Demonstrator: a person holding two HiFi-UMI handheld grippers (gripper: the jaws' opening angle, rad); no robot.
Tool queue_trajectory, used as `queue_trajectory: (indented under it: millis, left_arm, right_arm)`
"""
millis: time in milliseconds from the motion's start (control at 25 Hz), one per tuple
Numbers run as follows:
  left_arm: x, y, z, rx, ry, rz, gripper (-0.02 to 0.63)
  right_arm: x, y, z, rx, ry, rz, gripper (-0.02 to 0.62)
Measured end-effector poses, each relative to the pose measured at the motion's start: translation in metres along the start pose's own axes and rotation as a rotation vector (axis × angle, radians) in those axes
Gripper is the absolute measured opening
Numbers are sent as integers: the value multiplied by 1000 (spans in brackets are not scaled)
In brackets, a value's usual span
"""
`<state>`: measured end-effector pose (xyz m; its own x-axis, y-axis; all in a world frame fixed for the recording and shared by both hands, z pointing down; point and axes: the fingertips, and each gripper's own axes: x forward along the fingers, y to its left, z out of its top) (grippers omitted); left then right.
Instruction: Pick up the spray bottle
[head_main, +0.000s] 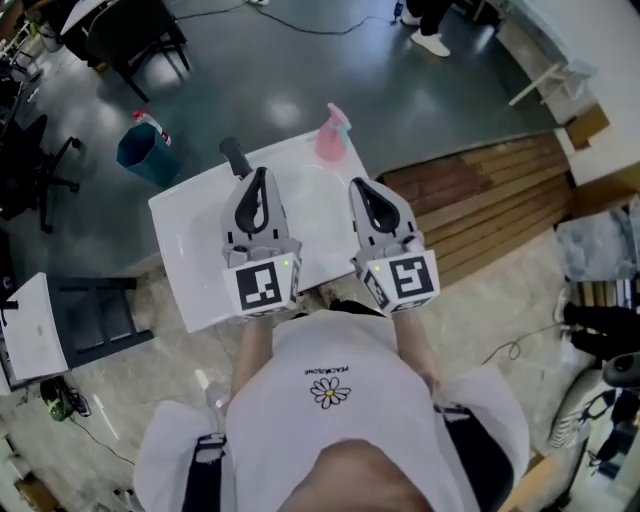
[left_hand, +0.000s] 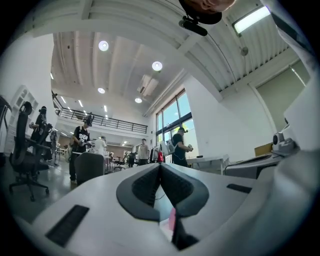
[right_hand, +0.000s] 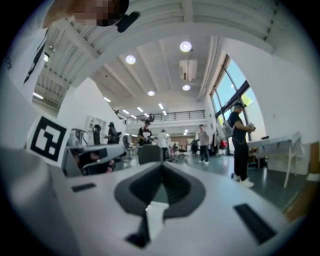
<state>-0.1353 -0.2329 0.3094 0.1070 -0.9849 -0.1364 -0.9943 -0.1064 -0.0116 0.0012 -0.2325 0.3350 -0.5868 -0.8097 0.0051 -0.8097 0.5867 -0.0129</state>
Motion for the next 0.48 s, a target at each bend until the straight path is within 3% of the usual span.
queue_trajectory:
  millis: [200,480]
  left_arm:
    - [9,-27,-4,-12,-2,-65,21]
    - [19,-28,-8,-33,16,-89,21]
  right_arm:
    - [-19,-23,-7,14,14,-81,29]
    - [-19,-27,-7,36,5,-83,29]
